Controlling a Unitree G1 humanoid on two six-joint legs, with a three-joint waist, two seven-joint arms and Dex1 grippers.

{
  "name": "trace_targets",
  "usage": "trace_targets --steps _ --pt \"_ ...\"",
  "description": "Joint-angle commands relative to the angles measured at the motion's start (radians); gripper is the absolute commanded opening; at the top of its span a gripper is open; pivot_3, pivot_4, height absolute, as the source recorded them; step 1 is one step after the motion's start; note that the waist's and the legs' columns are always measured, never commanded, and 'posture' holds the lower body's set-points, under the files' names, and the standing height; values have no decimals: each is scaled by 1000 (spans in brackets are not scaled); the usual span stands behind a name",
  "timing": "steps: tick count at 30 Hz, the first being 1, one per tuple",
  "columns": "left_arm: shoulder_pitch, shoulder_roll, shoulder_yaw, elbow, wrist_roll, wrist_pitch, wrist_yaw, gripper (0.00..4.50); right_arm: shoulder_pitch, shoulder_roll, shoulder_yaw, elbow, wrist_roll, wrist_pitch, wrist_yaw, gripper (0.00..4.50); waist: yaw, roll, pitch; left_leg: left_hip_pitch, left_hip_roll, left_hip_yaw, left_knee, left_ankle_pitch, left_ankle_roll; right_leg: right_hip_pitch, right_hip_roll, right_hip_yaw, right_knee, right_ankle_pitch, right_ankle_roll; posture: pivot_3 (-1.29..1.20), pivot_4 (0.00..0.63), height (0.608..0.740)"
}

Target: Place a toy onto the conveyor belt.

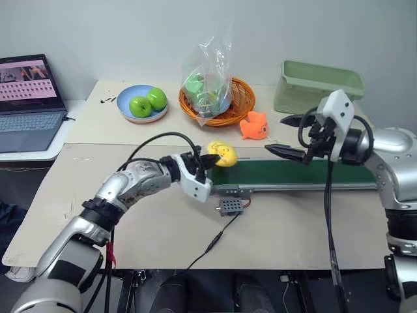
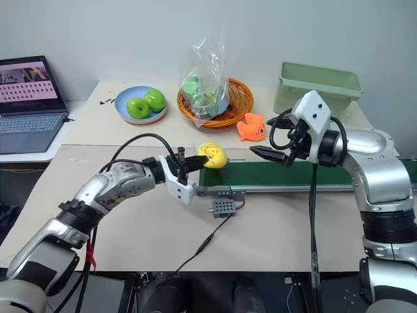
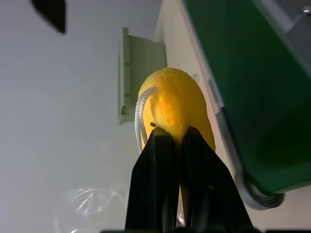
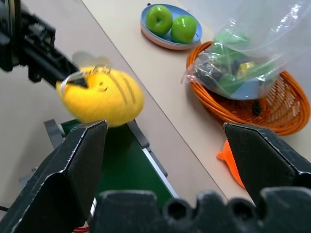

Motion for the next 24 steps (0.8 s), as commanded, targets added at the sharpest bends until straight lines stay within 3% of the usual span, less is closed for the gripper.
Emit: trace_targets --steps 1,8,10,11,14,21,24 --pt "-15 -18 -17 37 24 -52 11 24 7 -13 -47 -50 18 12 -21 4500 0 0 0 0 0 0 0 0 0 0 0 0 0 0 0 0 150 740" --pt "-43 -49 -34 125 84 -86 58 24 29 -13 -59 -85 32 32 -40 4500 -2 0 0 0 0 0 1 0 0 0 0 0 0 0 0 0 150 740" --pt "-47 -56 -35 136 79 -94 49 723 33 -16 -61 -89 35 35 -43 4500 -1 0 0 0 0 0 1 0 0 0 0 0 0 0 0 0 150 740" --pt "-50 -60 -33 142 63 -97 34 838 31 -17 -61 -86 35 34 -44 4500 -2 0 0 0 0 0 1 0 0 0 0 0 0 0 0 0 150 740" --pt "-52 -62 -28 143 27 -91 -16 1975 26 -20 -60 -81 35 33 -44 4500 -2 0 0 0 0 0 1 0 0 0 0 0 1 0 0 0 150 740" --pt "46 -60 59 -138 -319 223 -406 4418 15 -21 -49 -73 32 28 -43 4500 -4 0 0 0 0 0 1 0 0 0 0 0 1 0 0 0 150 740" --pt "92 -56 118 -255 -440 451 -523 4418 14 -26 -49 -70 33 26 -36 4500 -8 0 0 0 1 -1 1 0 0 0 1 0 1 0 0 0 150 740"
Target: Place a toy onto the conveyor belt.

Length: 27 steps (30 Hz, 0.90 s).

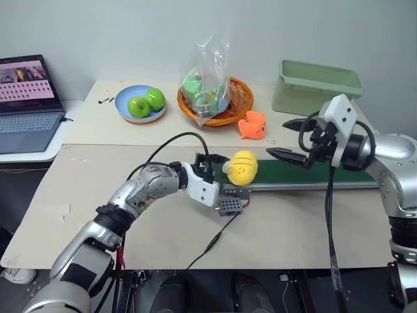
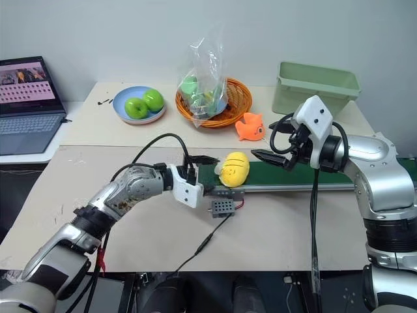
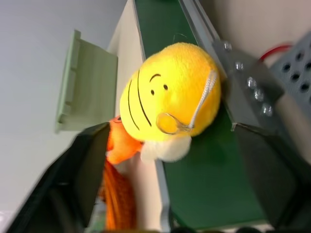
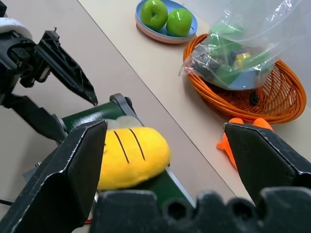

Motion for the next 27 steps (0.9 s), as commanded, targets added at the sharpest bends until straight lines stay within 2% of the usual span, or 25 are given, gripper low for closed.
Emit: trace_targets --steps 1,3,6,11,17,27 --pt "43 8 118 -174 -216 326 -155 4418 -24 -29 -35 -16 7 -8 10 4500 -4 0 0 0 0 0 0 0 0 0 0 0 0 0 0 0 150 740" --pt "69 7 195 -268 -372 582 -226 4418 -19 -47 -38 -16 9 -9 30 4500 -9 0 0 0 0 0 0 0 0 0 0 0 0 0 0 0 150 740" --pt "83 13 302 -378 -560 864 -270 4418 -9 -76 -46 -16 20 -13 61 4500 -17 0 0 0 1 -1 1 0 0 0 1 0 1 0 0 0 150 740" --pt "105 30 446 -499 -750 1093 -258 4418 -4 -114 -57 -3 35 -24 114 4500 -19 0 0 0 1 -1 1 0 0 0 0 0 0 0 0 0 150 740" --pt "172 40 548 -587 -852 1193 -195 4418 -40 -107 -44 20 52 -32 170 4500 -21 0 0 2 1 -1 1 0 0 1 1 1 -1 0 0 0 150 740" --pt "159 54 601 -607 -922 1215 -123 4418 -100 -51 -14 61 56 -29 184 4500 -19 0 0 3 1 -1 1 0 0 1 0 1 -1 0 0 0 150 740"
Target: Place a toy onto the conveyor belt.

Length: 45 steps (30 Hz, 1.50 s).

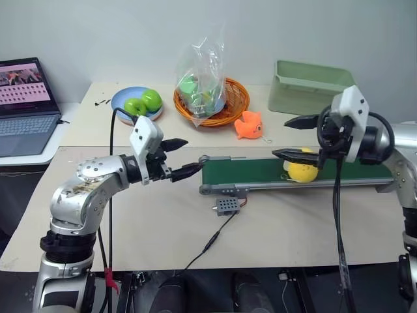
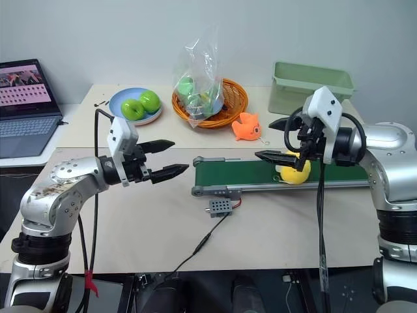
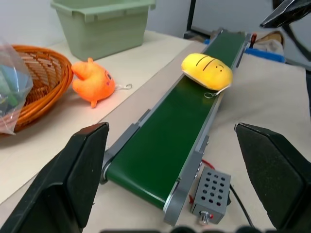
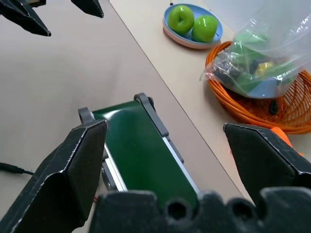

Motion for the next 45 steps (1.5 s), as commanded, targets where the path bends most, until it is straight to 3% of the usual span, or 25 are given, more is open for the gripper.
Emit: trace_targets --steps 1,45 --pt "-27 16 42 -26 -33 1 27 4418 -32 7 -15 6 9 -21 0 4500 0 0 0 0 0 0 0 0 0 0 0 0 0 0 0 0 150 740" --pt "14 59 93 -90 -144 33 197 4418 -103 75 5 106 -14 -56 25 4500 0 0 0 0 0 0 0 0 0 0 0 0 0 0 0 0 150 740"
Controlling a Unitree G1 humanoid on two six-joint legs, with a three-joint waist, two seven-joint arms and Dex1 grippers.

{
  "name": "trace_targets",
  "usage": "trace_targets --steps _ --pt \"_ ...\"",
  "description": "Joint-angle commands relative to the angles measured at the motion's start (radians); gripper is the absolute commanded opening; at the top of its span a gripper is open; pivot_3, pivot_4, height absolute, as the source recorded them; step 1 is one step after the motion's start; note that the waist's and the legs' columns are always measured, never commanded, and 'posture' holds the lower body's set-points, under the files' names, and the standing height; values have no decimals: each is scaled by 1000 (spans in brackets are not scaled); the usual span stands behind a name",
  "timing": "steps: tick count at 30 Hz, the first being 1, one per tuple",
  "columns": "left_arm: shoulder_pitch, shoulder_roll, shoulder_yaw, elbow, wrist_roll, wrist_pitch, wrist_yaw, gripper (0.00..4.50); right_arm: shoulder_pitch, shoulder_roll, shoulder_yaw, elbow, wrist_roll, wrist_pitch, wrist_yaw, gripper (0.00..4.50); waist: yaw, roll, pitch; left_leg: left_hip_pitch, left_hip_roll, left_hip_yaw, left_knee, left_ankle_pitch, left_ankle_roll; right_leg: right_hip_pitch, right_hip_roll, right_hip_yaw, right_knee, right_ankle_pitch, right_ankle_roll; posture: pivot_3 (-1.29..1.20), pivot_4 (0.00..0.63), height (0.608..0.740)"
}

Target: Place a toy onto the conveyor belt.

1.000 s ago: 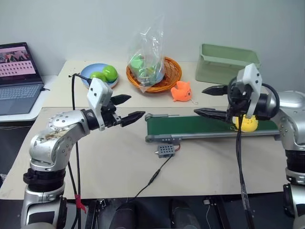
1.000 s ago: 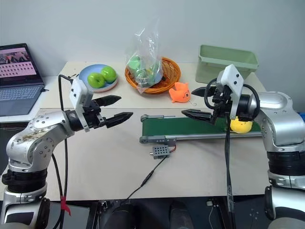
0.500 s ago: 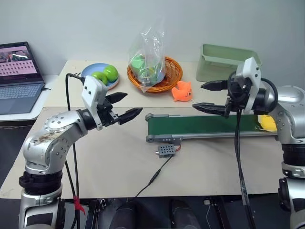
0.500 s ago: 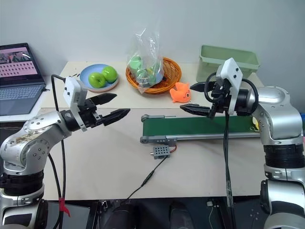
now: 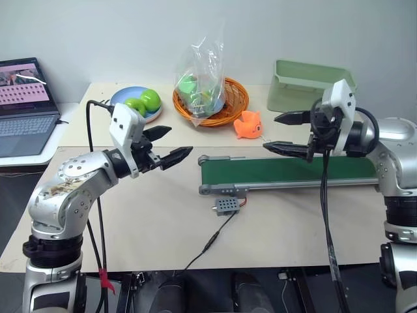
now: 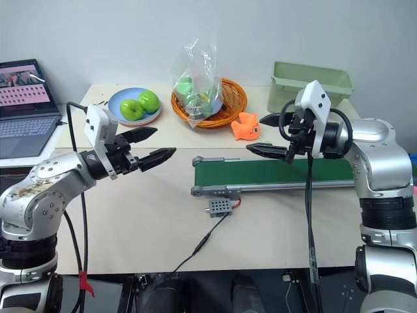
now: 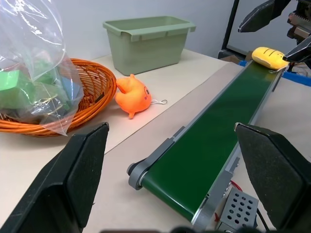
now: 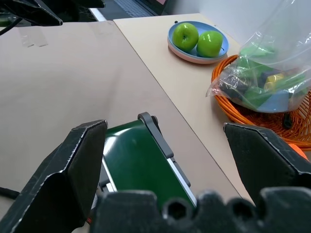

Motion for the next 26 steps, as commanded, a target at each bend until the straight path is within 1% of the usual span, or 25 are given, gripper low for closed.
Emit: trace_targets --steps 1,11,26 --pt "-8 11 26 -25 -13 -10 8 4418 -20 -7 -20 -20 2 -27 -4 4500 0 0 0 0 0 0 0 0 0 0 0 0 0 0 0 0 150 740" --pt "-27 9 31 0 -8 -19 22 4418 -12 -12 -23 -26 1 -24 -7 4500 0 0 0 0 0 0 0 0 0 0 0 0 0 0 0 0 150 740" --pt "-25 11 23 -10 -17 -9 21 4418 -13 -17 -20 -23 -5 -26 -4 4500 0 0 0 0 0 0 0 0 0 0 0 0 0 0 0 0 150 740"
